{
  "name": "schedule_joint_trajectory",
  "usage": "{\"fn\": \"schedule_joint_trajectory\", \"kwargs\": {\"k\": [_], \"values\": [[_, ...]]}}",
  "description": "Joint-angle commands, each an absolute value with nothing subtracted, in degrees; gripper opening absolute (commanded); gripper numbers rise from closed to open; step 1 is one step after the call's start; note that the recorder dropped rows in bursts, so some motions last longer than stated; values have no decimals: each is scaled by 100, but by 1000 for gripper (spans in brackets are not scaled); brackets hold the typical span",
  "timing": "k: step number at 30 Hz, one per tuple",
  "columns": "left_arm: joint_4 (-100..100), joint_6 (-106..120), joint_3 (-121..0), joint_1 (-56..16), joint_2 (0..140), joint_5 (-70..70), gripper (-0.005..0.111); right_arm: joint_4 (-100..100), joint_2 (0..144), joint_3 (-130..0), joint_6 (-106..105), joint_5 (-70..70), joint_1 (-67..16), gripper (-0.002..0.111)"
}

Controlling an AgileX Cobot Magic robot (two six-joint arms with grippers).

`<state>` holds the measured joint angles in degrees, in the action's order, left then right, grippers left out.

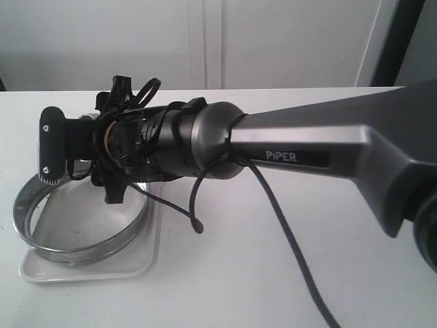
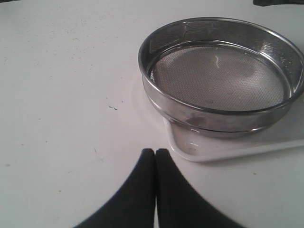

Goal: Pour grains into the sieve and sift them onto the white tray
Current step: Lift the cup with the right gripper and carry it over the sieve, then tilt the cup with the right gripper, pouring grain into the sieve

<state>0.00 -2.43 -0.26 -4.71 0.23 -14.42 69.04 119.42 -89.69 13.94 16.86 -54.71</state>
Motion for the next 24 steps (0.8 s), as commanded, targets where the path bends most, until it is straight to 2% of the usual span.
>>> {"fn": "schedule_joint_trajectory", "kwargs": {"k": [1, 24], "values": [[0, -269, 0, -459, 0, -1448, 0, 6905, 12080, -9138, 762, 1972, -5596, 0], [0, -269, 0, -459, 0, -1448, 0, 7074, 12474, -9149, -596, 2250, -5596, 0]]}}
